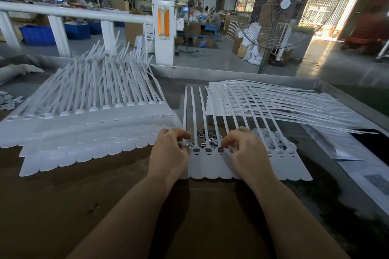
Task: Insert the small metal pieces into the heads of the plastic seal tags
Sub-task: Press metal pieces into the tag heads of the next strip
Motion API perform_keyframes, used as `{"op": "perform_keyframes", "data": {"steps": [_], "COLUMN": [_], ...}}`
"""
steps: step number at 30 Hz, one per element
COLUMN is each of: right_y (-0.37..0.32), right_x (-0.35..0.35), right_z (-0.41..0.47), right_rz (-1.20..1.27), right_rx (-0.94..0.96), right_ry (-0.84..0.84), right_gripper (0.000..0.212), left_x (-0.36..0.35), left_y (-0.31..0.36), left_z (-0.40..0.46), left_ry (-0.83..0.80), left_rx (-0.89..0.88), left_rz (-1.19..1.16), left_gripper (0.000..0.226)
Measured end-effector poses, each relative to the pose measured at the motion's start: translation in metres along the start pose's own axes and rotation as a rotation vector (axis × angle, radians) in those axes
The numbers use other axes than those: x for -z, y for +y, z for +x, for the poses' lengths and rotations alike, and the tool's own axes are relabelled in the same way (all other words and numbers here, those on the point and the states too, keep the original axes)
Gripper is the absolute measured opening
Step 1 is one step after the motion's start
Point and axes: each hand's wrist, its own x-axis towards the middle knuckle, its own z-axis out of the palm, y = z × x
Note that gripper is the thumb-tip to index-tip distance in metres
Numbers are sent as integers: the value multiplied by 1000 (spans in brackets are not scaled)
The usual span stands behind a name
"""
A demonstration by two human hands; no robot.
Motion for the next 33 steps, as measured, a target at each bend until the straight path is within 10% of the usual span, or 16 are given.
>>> {"op": "perform_keyframes", "data": {"steps": [33], "right_y": [-3], "right_x": [6], "right_z": [-3], "right_rz": [-141], "right_rx": [89], "right_ry": [-55], "right_gripper": [30], "left_x": [1], "left_y": [2], "left_z": [-1], "left_ry": [-3], "left_rx": [-9], "left_rz": [20], "left_gripper": [23]}}
